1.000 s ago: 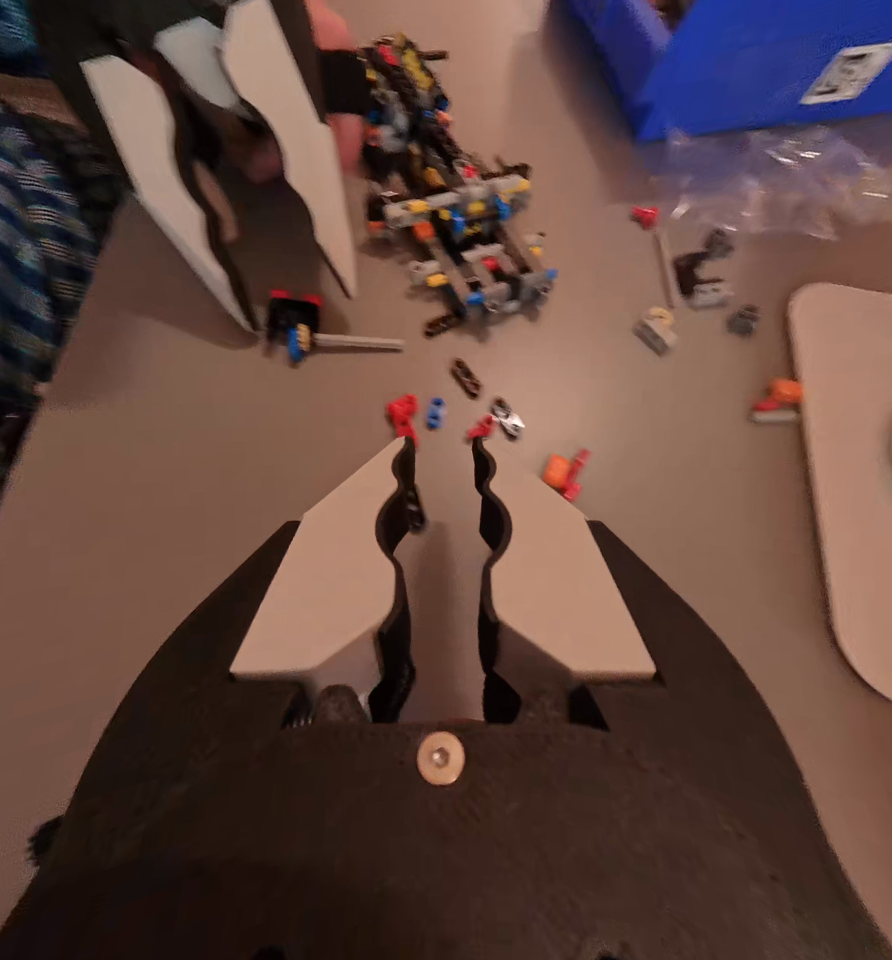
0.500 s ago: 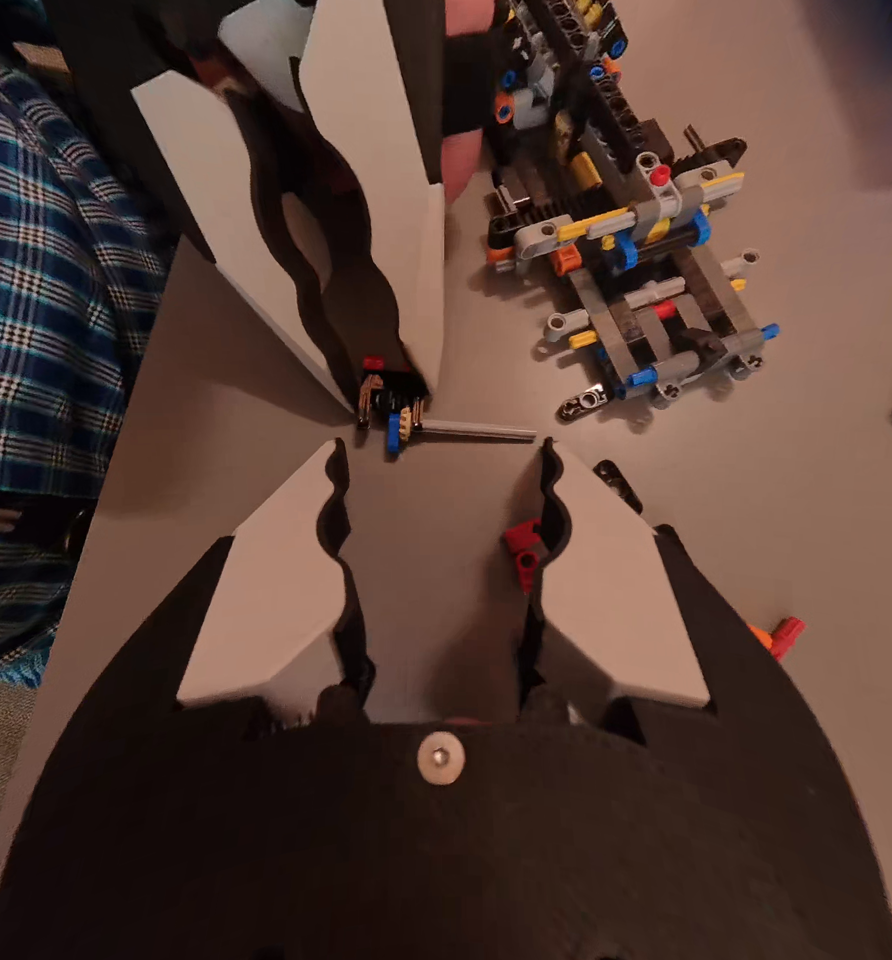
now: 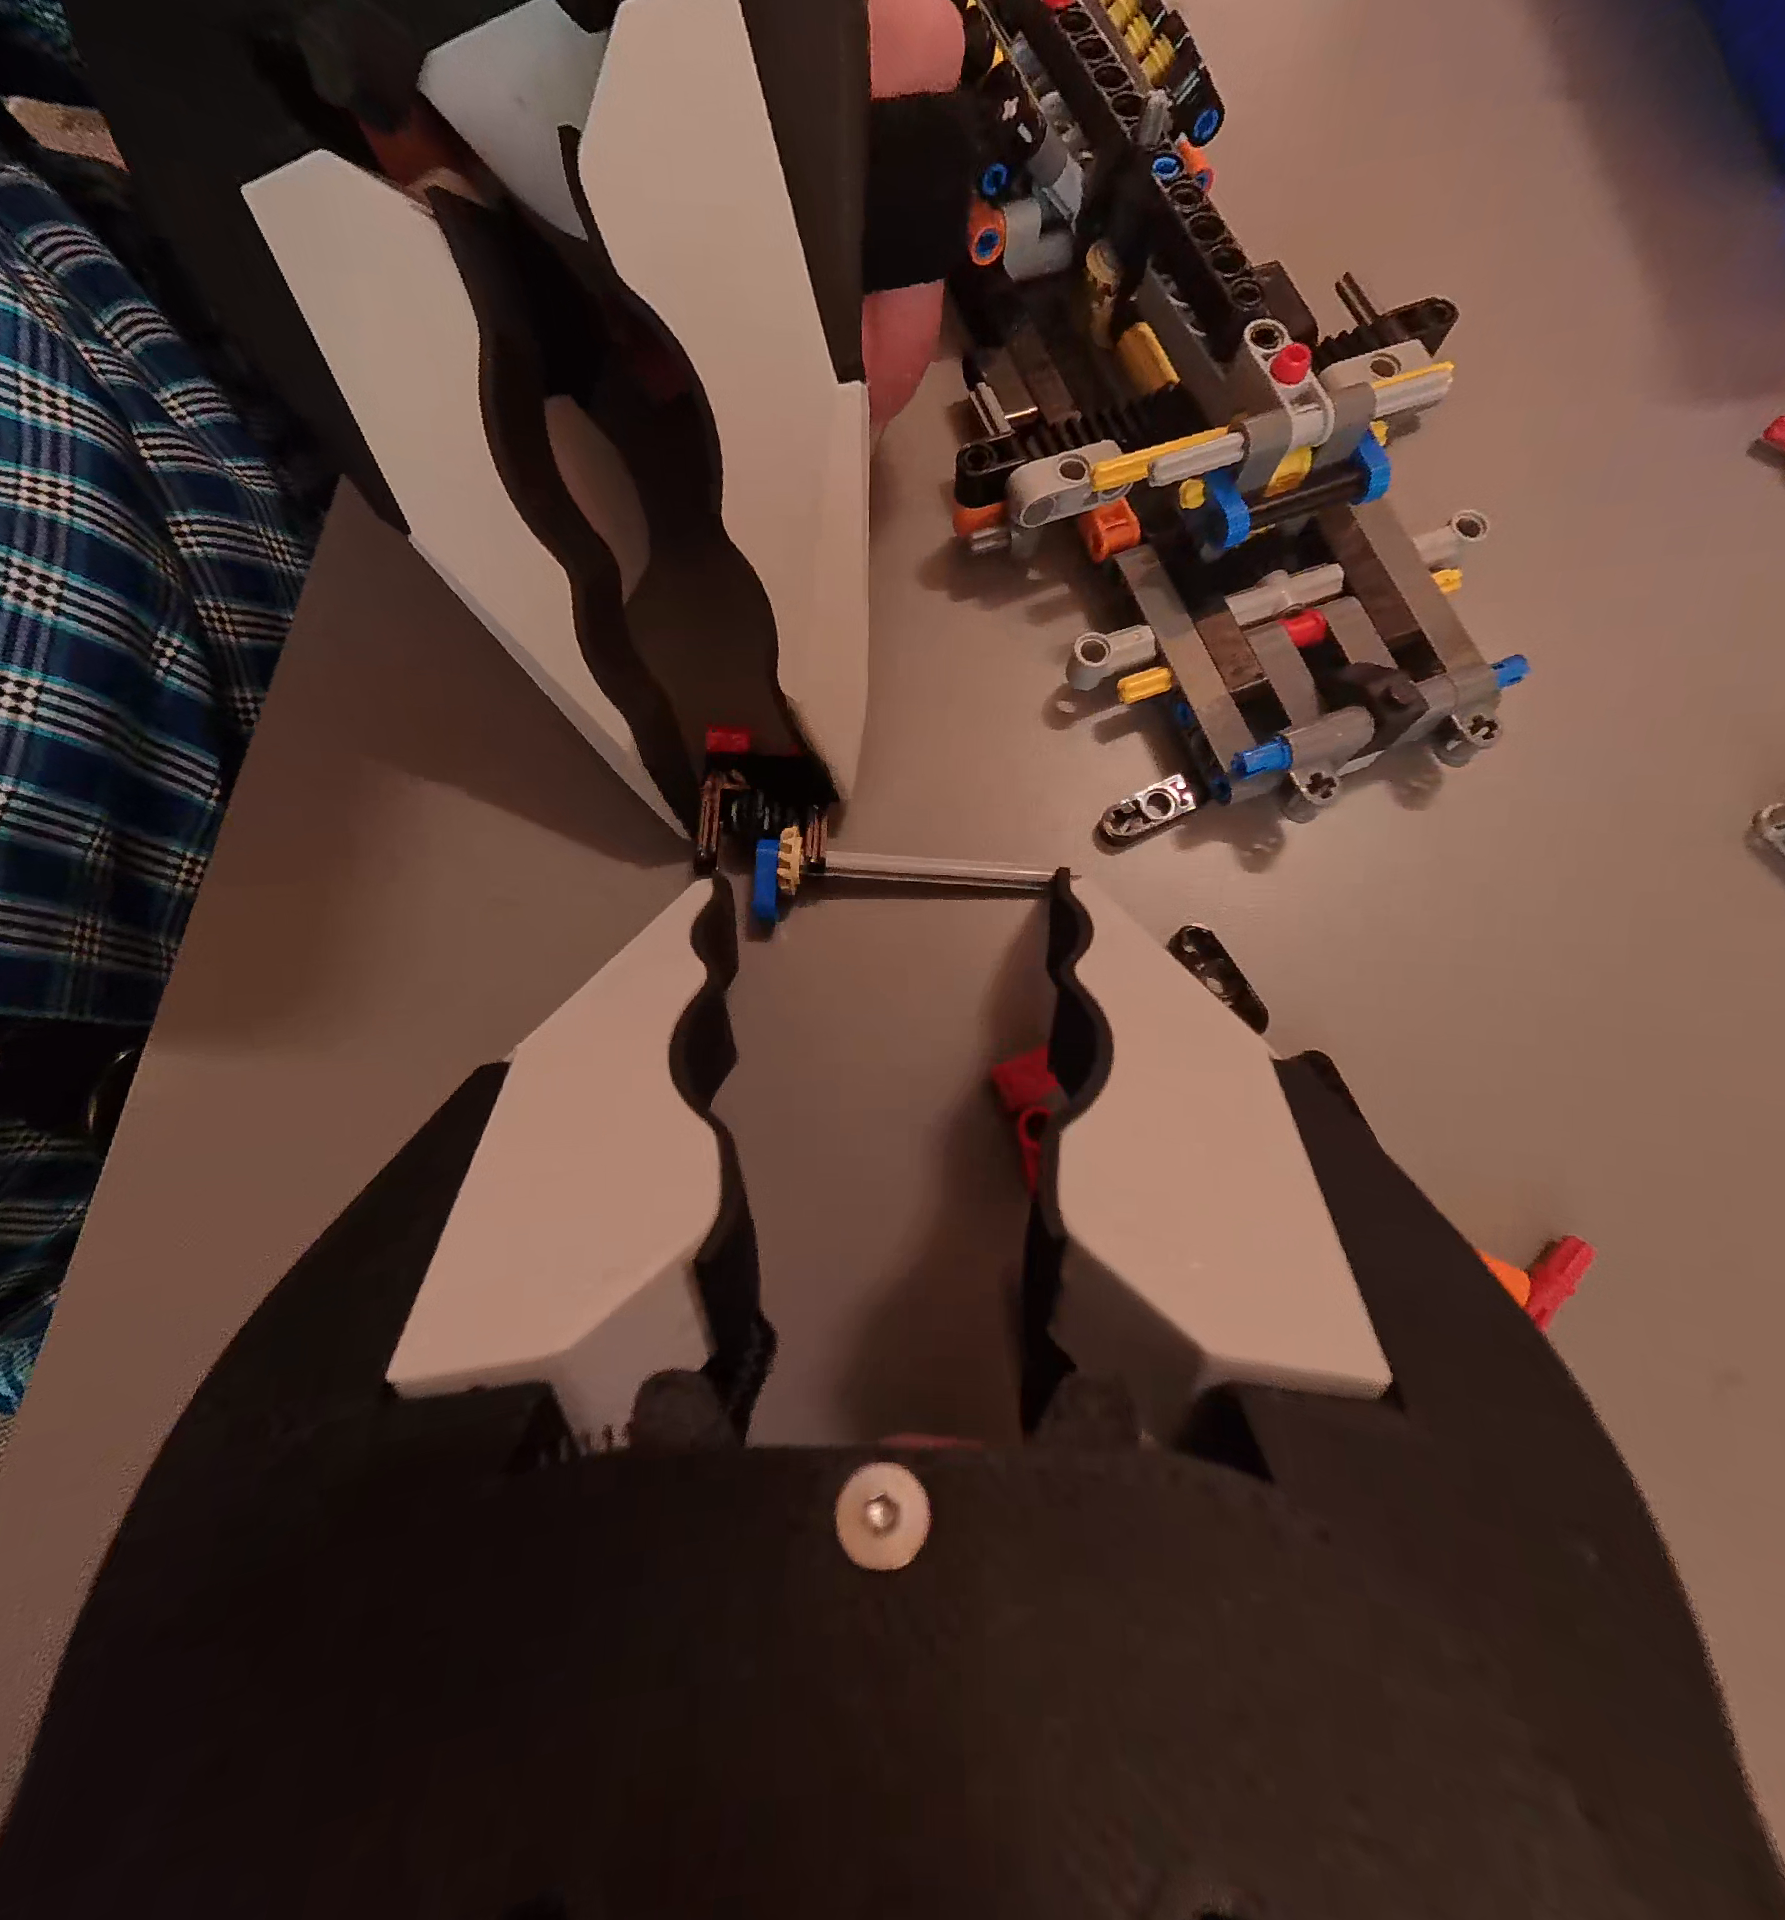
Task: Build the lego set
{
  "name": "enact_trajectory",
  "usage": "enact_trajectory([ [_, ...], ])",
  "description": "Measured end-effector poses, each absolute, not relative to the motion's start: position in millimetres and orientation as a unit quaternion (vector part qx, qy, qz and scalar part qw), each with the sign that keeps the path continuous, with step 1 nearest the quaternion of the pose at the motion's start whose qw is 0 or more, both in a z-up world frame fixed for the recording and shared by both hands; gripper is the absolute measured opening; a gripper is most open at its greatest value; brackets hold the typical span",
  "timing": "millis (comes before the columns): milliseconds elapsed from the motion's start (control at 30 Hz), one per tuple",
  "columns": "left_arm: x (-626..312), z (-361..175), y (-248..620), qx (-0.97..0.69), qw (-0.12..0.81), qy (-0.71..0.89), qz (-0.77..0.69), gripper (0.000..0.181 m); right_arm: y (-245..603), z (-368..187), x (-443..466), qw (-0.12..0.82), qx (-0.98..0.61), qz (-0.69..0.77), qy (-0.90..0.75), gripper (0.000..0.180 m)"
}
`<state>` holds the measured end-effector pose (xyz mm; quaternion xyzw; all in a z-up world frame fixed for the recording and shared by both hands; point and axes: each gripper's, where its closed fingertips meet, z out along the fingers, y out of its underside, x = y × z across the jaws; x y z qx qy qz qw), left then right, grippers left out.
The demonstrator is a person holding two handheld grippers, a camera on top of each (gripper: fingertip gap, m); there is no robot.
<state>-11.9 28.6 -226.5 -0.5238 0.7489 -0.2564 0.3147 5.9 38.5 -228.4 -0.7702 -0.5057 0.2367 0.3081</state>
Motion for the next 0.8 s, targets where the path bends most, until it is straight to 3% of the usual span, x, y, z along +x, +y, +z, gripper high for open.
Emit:
enact_trajectory([
  [467, -12.7, -225.9, 25.2, -0.518, 0.317, 0.753, -0.254, 0.024, 38.8, -229.6, 6.3, 0.314, -0.765, 0.225, -0.515, 0.055],
  [567, -12.7, -225.6, 26.1, -0.521, 0.318, 0.750, -0.254, 0.024, 37.6, -226.4, 9.5, 0.308, -0.769, 0.234, -0.510, 0.068],
  [667, -12.8, -225.4, 26.0, -0.522, 0.317, 0.750, -0.254, 0.024, 41.6, -200.8, 19.3, 0.342, -0.760, 0.255, -0.490, 0.066],
  [800, -13.0, -225.2, 26.0, -0.523, 0.317, 0.749, -0.255, 0.024, 65.9, -179.5, 87.8, 0.391, -0.790, 0.201, -0.426, 0.039],
])
